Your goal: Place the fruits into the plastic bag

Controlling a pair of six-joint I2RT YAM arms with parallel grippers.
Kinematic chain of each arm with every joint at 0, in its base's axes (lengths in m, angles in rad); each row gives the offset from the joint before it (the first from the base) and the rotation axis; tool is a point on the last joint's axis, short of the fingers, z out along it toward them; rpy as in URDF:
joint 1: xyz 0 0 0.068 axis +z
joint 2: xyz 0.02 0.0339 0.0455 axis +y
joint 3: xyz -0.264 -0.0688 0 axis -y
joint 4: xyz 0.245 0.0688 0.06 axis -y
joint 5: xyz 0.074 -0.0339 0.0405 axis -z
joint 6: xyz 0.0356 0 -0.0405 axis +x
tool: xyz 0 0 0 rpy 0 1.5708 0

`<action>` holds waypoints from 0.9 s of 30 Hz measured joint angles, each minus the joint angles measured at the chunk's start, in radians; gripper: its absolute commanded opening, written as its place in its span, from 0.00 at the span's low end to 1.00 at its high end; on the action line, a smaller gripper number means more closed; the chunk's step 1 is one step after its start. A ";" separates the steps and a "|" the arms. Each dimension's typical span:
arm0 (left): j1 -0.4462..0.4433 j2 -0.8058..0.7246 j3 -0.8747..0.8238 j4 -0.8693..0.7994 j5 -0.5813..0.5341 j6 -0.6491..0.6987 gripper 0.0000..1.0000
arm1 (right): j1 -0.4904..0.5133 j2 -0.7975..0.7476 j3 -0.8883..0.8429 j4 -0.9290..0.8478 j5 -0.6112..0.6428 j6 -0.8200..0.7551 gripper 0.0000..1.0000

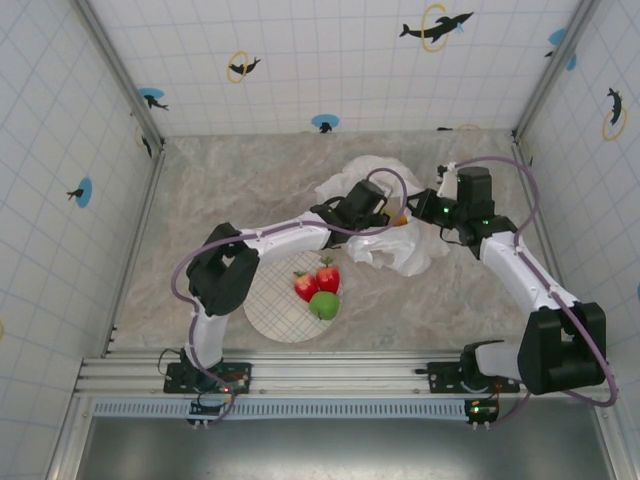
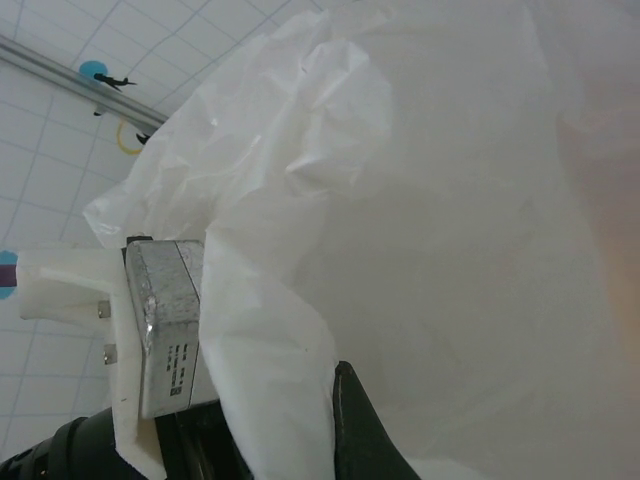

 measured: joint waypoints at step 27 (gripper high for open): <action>0.074 -0.423 -0.349 0.211 0.340 -0.135 0.83 | -0.053 0.001 0.000 -0.013 -0.001 -0.071 0.00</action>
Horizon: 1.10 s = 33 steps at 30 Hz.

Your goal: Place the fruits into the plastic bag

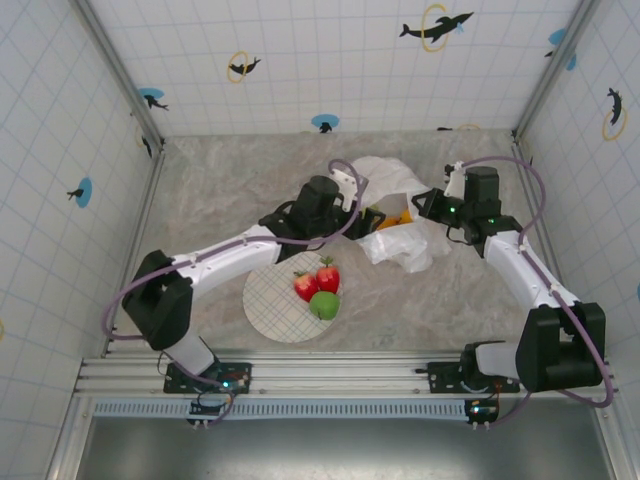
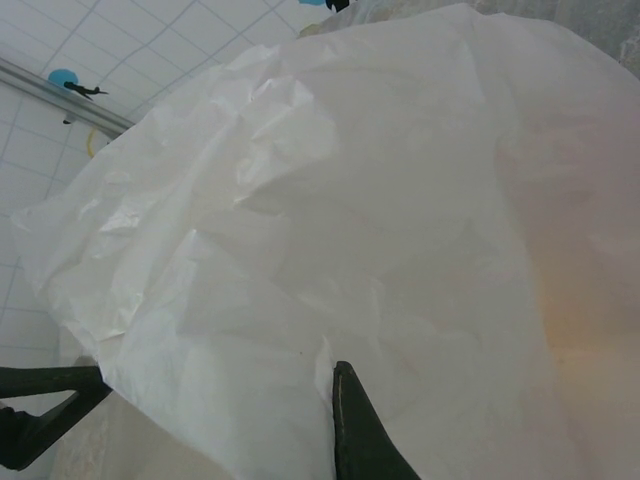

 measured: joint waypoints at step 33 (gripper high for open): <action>0.225 -0.527 -0.524 -0.278 0.029 -0.185 0.85 | 0.001 0.002 0.000 0.000 -0.006 -0.023 0.00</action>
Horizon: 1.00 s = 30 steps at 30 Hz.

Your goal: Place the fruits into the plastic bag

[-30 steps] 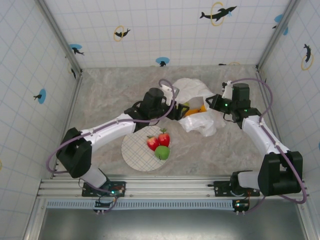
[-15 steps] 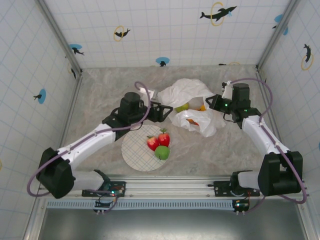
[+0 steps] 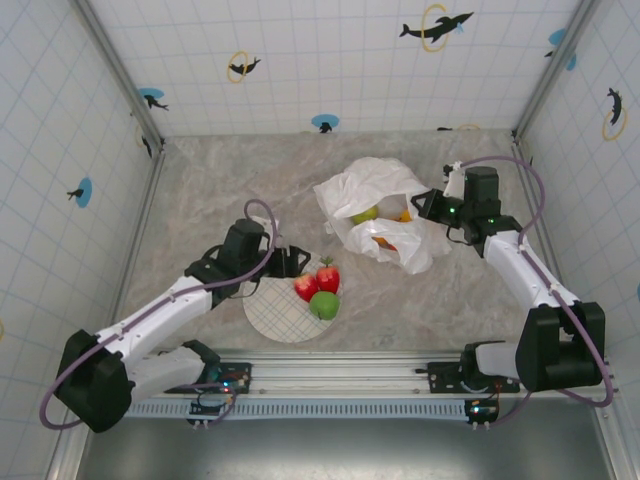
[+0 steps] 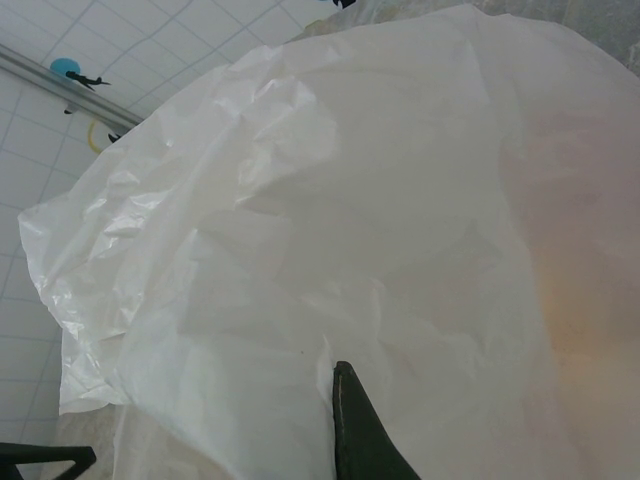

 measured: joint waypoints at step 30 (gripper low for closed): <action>-0.050 0.268 -0.070 0.105 0.063 -0.066 0.80 | 0.002 0.000 -0.022 0.000 0.005 -0.009 0.00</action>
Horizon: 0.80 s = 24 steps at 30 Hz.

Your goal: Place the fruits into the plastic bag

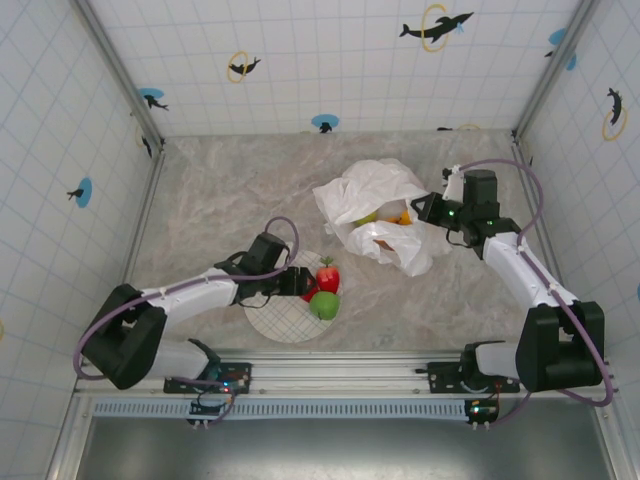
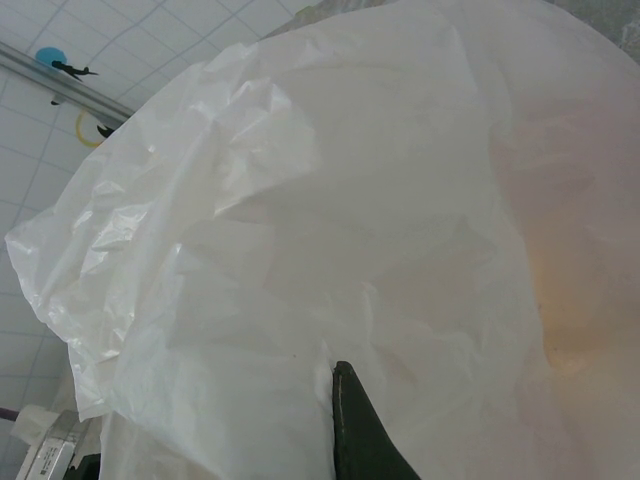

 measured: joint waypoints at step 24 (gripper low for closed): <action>-0.019 -0.013 0.004 -0.040 -0.108 -0.018 0.76 | -0.001 0.000 -0.005 -0.001 0.007 -0.014 0.00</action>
